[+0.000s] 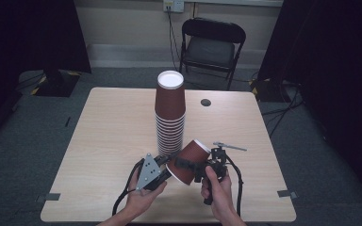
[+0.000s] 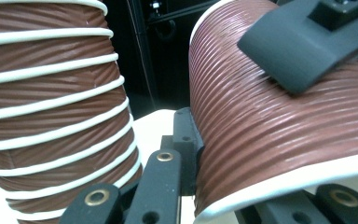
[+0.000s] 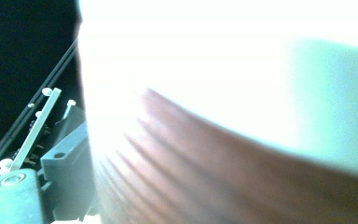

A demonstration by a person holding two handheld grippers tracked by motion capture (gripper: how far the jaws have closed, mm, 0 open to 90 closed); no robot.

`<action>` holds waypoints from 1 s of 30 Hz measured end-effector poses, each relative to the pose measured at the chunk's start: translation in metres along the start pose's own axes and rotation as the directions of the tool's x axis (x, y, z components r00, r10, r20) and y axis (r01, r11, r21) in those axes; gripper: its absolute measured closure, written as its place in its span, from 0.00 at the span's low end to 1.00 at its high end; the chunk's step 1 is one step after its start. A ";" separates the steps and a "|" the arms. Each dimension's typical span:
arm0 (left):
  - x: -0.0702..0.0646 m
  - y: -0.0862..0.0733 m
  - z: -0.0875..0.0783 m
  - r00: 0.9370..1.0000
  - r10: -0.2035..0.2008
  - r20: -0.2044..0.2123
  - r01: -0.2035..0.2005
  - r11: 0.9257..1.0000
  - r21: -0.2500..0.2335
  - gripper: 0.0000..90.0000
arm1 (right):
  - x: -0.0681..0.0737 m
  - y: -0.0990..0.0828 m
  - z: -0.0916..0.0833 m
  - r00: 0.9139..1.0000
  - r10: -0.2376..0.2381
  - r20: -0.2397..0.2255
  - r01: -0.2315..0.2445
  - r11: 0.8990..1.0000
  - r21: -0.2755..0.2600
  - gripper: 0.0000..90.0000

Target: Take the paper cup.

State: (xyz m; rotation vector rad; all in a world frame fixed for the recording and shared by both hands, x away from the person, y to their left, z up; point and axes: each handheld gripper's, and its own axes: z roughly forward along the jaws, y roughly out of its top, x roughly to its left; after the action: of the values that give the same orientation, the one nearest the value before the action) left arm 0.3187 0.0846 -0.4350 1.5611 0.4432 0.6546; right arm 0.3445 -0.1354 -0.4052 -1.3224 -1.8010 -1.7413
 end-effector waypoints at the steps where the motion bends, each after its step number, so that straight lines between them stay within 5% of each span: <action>1: 0.000 0.000 0.000 1.000 -0.010 0.007 0.010 1.000 0.002 0.93 | 0.000 0.000 -0.001 1.000 0.001 0.017 0.000 1.000 -0.009 0.11; 14: 0.002 0.003 -0.004 0.991 -0.096 0.090 0.091 0.994 0.062 0.94 | -0.008 0.008 -0.014 1.000 -0.011 0.010 0.011 0.998 -0.059 0.12; 22: 0.004 0.004 -0.009 0.986 -0.121 0.116 0.112 0.991 0.079 0.94 | -0.002 0.015 -0.021 0.997 -0.060 0.047 0.063 0.994 -0.084 0.14; 28: 0.007 0.004 -0.011 0.982 -0.141 0.122 0.123 0.982 0.142 0.95 | -0.005 0.019 -0.028 0.996 -0.078 0.054 0.083 0.991 -0.102 0.14; 30: 0.008 0.003 -0.011 0.977 -0.168 0.135 0.143 0.974 0.176 0.95 | -0.004 0.020 -0.028 0.992 -0.106 0.070 0.113 0.989 -0.098 0.15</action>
State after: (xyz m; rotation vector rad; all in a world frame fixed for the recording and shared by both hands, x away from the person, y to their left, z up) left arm 0.3173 0.0971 -0.4305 1.6996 0.5122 0.3850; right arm 0.3515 -0.1658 -0.3892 -1.3572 -1.8749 -1.8916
